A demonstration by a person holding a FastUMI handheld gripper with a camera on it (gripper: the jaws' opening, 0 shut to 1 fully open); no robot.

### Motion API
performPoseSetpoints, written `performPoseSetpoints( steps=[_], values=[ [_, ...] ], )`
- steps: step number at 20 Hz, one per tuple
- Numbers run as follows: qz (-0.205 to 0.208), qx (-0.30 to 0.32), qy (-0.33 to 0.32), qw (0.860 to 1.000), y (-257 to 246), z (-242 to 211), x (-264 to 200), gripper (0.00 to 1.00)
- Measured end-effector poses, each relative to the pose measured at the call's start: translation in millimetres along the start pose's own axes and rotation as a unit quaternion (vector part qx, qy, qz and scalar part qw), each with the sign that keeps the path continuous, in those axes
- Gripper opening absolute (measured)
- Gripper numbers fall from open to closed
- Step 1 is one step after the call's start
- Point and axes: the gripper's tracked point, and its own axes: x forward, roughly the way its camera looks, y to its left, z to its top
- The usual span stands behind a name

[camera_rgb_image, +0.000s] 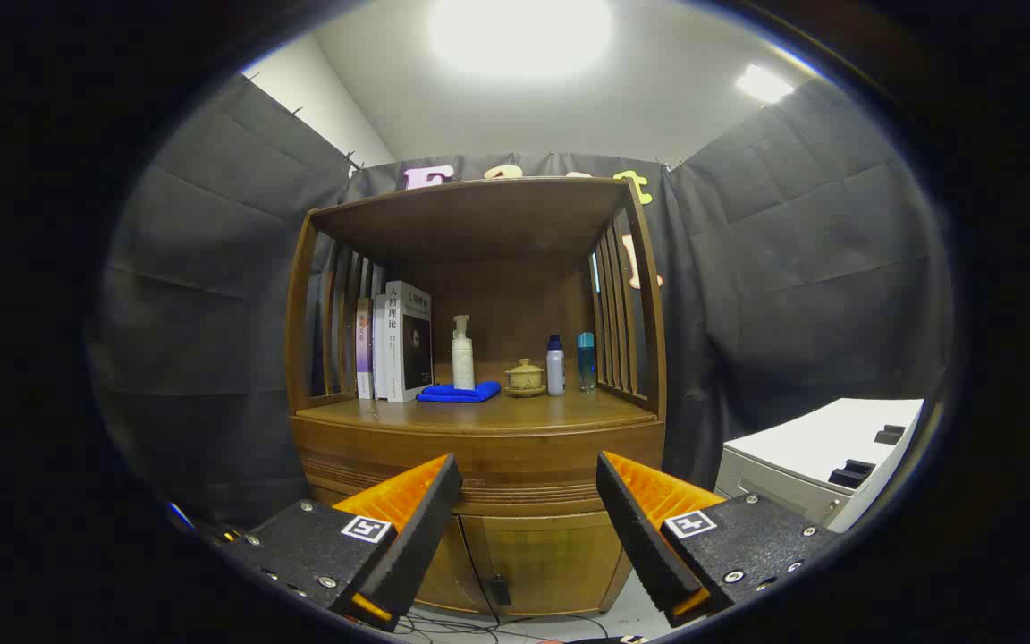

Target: Pull open the drawer, take out the items inside it, and place them on the countertop above the cabinet.

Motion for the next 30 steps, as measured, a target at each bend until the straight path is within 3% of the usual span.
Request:
performPoseSetpoints(
  steps=[18,30],
  values=[
    [0.010,0.013,0.009,1.000,4,-13,8,0.95],
    [0.031,0.033,0.042,0.998,14,-35,56,0.95]
  ],
)
